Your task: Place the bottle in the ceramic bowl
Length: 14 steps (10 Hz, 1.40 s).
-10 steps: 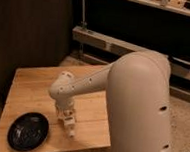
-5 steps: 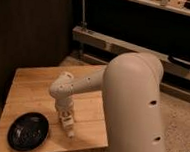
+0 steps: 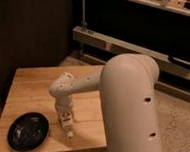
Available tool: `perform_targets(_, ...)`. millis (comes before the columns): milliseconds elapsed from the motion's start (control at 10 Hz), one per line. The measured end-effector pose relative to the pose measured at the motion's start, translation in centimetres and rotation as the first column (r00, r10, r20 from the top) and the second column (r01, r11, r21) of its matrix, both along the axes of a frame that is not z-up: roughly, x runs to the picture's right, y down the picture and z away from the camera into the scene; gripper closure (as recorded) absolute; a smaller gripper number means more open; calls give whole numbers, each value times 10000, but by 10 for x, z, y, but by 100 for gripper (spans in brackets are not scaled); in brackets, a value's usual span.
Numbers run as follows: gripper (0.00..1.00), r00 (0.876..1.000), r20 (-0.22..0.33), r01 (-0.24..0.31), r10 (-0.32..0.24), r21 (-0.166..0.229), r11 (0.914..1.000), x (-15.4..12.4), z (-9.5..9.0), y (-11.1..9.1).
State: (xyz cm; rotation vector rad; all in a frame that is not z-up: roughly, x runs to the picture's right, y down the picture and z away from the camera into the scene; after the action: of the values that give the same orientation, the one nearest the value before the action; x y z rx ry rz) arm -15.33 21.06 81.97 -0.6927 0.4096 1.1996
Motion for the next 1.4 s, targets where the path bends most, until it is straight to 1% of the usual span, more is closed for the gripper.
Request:
perform_targets(100, 100, 10000, 61, -11, 10, 198, 9998, 1, -8, -7)
perform_targets(200, 100, 9998, 207, -39, 30, 443, 9990, -1, -19, -16)
perform_targets(400, 100, 9980, 623, -123, 67, 904, 9958, -9, -56, -42)
perform_targets(500, 100, 9952, 983, -142, 30, 1132, 9935, -16, -81, -59)
perform_targets(600, 100, 9903, 1389, -170, -11, 1287, 9915, -28, -100, -69)
perform_targets(700, 100, 9807, 1954, -256, -33, 1456, 9890, -47, -121, -75)
perform_targets(800, 100, 9681, 2504, -340, -77, 1615, 9863, -67, -138, -76)
perform_targets(900, 100, 9455, 3254, -431, -151, 1709, 9844, -93, -153, -74)
perform_targets(1000, 100, 9267, 3755, -517, -163, 1702, 9840, -108, -159, -71)
perform_targets(1100, 100, 9013, 4328, -619, -167, 1667, 9841, -124, -162, -65)
perform_targets(1200, 96, 8734, 4864, -657, -242, 1670, 9838, -139, -165, -56)
perform_targets(1300, 86, 8397, 5420, -731, -328, 1727, 9823, -150, -167, -43)
perform_targets(1400, 76, 8229, 5669, -824, -377, 1847, 9793, -152, -163, -34)
